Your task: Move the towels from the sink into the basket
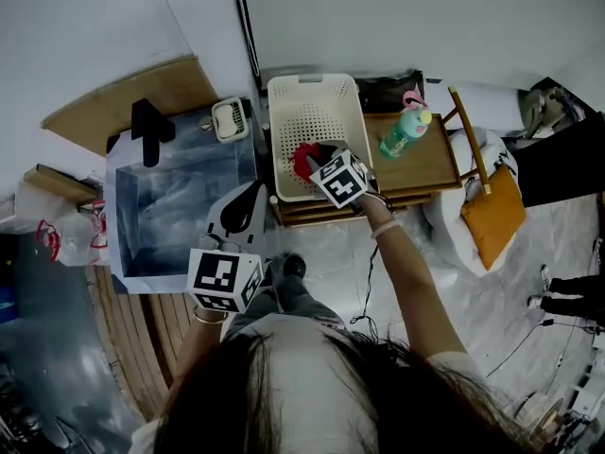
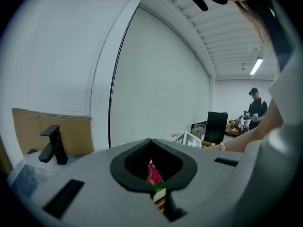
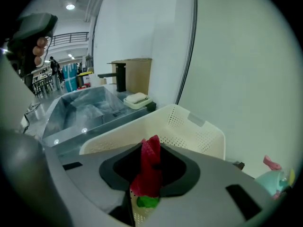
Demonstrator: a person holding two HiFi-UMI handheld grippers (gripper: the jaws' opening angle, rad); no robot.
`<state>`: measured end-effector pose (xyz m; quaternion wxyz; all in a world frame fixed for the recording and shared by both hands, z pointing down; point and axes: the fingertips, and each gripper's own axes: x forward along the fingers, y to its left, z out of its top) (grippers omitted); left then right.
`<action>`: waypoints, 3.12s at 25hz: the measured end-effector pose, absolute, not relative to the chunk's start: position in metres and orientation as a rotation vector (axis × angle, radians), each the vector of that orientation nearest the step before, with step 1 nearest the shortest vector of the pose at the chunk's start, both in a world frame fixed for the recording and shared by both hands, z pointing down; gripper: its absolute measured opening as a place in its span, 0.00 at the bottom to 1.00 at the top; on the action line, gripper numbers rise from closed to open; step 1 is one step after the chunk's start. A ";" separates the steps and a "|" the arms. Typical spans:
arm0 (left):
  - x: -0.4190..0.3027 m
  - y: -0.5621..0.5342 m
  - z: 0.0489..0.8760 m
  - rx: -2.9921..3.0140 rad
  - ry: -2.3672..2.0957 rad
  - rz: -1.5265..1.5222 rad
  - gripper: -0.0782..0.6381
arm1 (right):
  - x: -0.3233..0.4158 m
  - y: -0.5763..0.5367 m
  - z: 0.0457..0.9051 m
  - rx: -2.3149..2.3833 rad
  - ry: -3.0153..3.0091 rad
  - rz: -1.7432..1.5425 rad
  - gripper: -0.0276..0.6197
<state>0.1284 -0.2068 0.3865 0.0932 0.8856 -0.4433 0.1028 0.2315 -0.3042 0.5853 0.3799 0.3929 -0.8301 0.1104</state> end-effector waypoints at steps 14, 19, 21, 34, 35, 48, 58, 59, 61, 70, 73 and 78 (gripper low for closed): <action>0.125 -0.195 0.400 2.611 -1.295 0.369 0.11 | 0.250 -0.296 0.621 1.024 -2.025 0.417 0.29; 0.123 -0.185 0.397 2.636 -1.285 0.376 0.11 | 0.258 -0.288 0.595 1.161 -2.057 0.391 0.29; 0.122 -0.180 0.393 2.645 -1.282 0.363 0.11 | 0.258 -0.279 0.583 1.205 -2.071 0.408 0.29; 0.101 -0.134 0.372 2.690 -1.299 0.297 0.11 | 0.242 -0.221 0.517 1.423 -2.153 0.353 0.19; 0.099 -0.131 0.370 2.694 -1.301 0.292 0.11 | 0.240 -0.216 0.513 1.437 -2.153 0.350 0.17; 0.074 -0.080 0.340 2.775 -1.337 0.219 0.11 | 0.215 -0.141 0.451 1.593 -2.203 0.248 0.09; 0.056 -0.034 0.325 2.813 -1.349 0.172 0.11 | 0.185 -0.081 0.407 1.658 -2.286 0.189 0.08; 0.054 -0.029 0.323 2.816 -1.350 0.166 0.11 | 0.182 -0.075 0.401 1.662 -2.295 0.180 0.09; 0.051 -0.021 0.320 2.823 -1.353 0.155 0.11 | 0.176 -0.062 0.392 1.671 -2.313 0.162 0.08; 0.044 0.017 0.304 2.853 -1.355 0.119 0.11 | 0.167 -0.008 0.351 1.728 -2.379 0.107 0.08; 0.044 0.030 0.302 2.857 -1.352 0.107 0.11 | 0.164 0.011 0.341 1.744 -2.407 0.092 0.09; 0.043 0.050 0.298 2.864 -1.343 0.091 0.11 | 0.159 0.038 0.328 1.768 -2.440 0.081 0.08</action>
